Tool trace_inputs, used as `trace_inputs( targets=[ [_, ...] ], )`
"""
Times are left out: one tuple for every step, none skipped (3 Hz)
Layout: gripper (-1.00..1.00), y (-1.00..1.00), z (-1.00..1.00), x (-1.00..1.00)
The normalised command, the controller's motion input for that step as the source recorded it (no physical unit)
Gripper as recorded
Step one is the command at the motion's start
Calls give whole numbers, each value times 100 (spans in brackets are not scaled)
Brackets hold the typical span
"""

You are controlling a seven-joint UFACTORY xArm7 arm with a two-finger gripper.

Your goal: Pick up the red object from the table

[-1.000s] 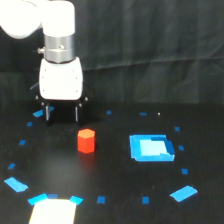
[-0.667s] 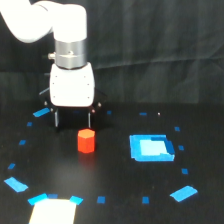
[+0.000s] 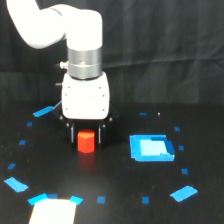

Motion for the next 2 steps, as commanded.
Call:
trace_inputs(
  targets=[
    [-100, -2, 100, -100],
    [-100, -21, 98, 21]
  ],
)
